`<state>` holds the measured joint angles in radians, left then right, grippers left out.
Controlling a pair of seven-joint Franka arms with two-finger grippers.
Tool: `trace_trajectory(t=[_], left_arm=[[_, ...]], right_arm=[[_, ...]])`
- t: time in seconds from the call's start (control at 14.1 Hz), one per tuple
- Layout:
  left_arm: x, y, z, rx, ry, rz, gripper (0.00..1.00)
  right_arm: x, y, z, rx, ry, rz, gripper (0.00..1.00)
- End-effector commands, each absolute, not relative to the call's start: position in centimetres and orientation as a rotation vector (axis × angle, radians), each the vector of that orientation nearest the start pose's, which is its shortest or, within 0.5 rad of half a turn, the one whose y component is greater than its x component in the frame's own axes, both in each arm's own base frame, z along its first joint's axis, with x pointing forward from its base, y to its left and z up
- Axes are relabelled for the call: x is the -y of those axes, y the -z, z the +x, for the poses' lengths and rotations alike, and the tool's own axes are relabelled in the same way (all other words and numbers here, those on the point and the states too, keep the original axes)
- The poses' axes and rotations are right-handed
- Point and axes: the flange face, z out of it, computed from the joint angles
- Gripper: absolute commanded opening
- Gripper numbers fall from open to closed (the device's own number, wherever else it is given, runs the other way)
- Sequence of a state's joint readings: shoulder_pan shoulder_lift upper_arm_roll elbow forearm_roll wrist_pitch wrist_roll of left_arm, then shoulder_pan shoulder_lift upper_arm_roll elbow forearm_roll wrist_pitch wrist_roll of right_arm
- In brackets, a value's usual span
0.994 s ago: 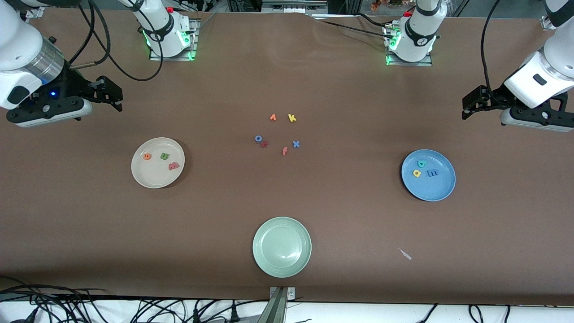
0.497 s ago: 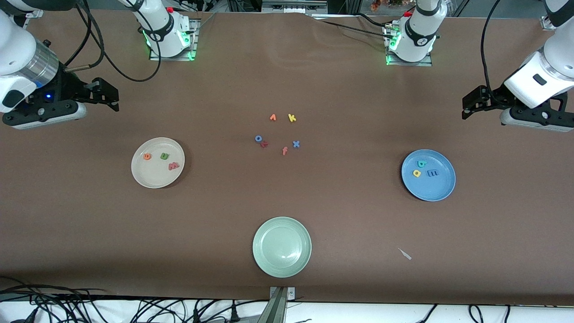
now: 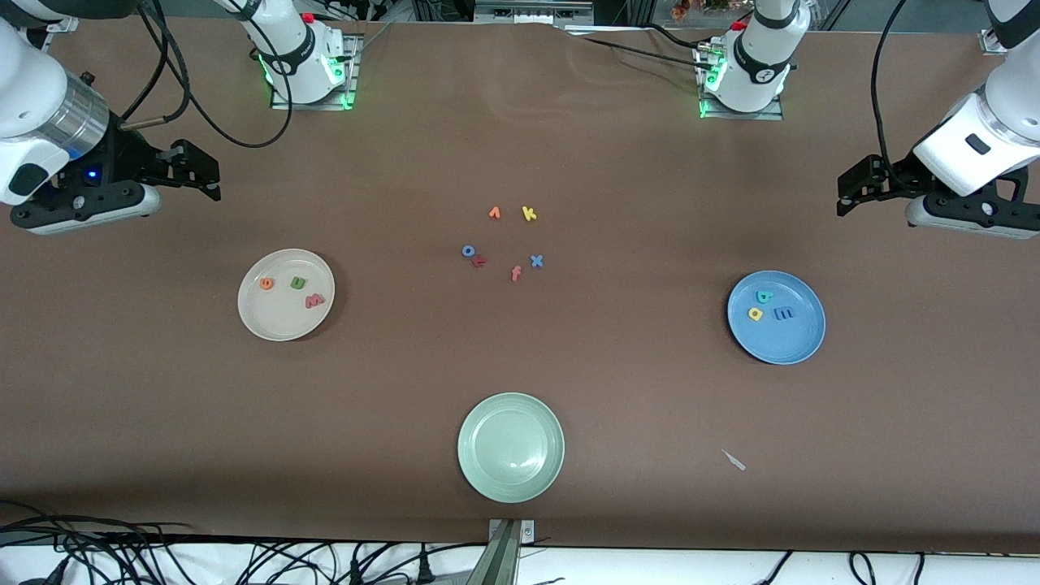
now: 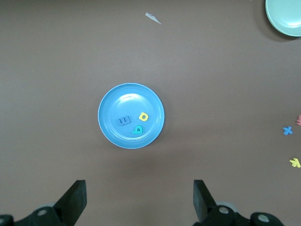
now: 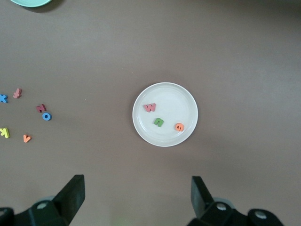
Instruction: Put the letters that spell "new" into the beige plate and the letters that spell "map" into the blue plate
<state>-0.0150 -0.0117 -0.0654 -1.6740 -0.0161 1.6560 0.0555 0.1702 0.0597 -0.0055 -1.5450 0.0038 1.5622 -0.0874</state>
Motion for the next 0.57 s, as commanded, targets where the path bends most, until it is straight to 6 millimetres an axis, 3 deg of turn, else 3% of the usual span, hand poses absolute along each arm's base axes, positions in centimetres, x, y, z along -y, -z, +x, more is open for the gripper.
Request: trace_trajectory(t=[0.0,0.5], left_arm=[[4.68,-59.40,55.08,-0.242,-0.012,-3.156,1.00],[4.68,-59.40,55.08,-0.242,-0.012,-3.156,1.00]], right_arm=[[-9.13,-60.51,56.15,0.395,-0.056,-3.093,1.00],[-9.20,-60.35,56.23,0.398,-0.065,-3.095,1.00]])
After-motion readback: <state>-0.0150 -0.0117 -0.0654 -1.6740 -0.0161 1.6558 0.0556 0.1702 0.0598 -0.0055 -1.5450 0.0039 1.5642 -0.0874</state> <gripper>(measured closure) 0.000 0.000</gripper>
